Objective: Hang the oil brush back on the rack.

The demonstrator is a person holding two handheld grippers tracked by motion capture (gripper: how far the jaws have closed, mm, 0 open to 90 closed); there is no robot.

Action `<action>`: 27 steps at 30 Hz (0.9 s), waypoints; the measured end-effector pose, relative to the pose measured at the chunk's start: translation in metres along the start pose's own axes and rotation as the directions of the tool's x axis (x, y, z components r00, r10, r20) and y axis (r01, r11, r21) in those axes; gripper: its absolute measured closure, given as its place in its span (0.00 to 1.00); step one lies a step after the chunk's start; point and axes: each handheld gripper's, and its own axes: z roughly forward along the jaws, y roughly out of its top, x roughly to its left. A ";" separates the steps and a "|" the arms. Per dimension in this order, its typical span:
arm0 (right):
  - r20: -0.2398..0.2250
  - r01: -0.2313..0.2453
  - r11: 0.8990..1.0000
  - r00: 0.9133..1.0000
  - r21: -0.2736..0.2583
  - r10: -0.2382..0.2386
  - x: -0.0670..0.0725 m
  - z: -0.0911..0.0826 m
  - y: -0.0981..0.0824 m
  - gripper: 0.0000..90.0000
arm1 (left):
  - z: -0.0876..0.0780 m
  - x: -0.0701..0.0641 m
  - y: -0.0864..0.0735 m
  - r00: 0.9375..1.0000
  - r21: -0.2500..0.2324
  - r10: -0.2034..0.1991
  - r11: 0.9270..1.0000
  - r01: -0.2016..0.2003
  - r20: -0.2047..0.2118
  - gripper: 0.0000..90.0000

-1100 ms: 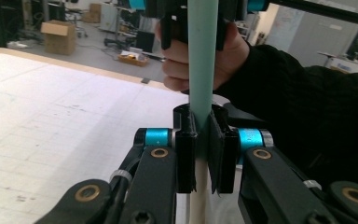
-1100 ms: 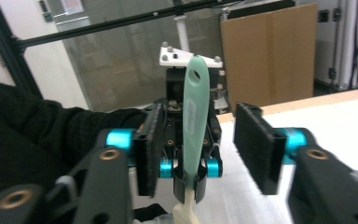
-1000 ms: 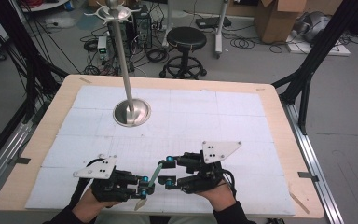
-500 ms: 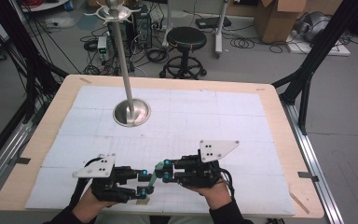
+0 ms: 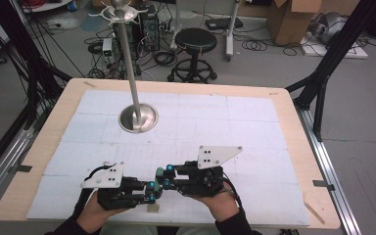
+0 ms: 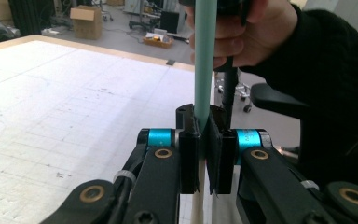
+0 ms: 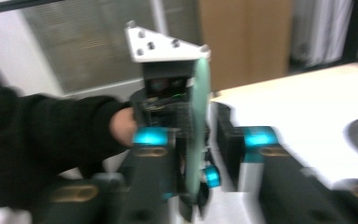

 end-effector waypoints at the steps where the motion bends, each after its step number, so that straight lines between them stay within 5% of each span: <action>1: 0.062 0.010 1.000 0.998 -0.012 -0.010 0.001 -0.002 0.000 0.51 | -0.002 0.001 0.001 1.000 -0.012 -0.012 1.000 0.012 -0.008 0.93; 6: 0.205 0.039 0.998 0.978 -0.056 -0.026 0.005 -0.028 -0.009 0.33 | -0.011 0.010 0.005 0.996 -0.041 -0.040 0.999 0.037 -0.075 0.93; 14: 0.385 0.018 0.996 0.923 -0.092 0.020 0.000 -0.073 -0.035 0.21 | -0.022 0.032 0.036 0.982 -0.076 -0.054 0.996 0.041 -0.179 0.94; 18: 0.439 0.007 0.995 0.898 -0.104 0.040 -0.006 -0.086 -0.042 0.18 | -0.024 0.046 0.064 0.973 -0.082 -0.044 0.996 0.026 -0.225 0.94; 24: 0.474 -0.013 0.992 0.878 -0.122 0.069 -0.013 -0.095 -0.047 0.18 | -0.026 0.068 0.103 0.953 -0.096 -0.044 0.995 0.016 -0.301 0.94; 27: 0.509 -0.031 0.992 0.856 -0.123 0.090 -0.016 -0.099 -0.049 0.18 | -0.027 0.079 0.117 0.940 -0.099 -0.057 0.995 0.024 -0.335 0.94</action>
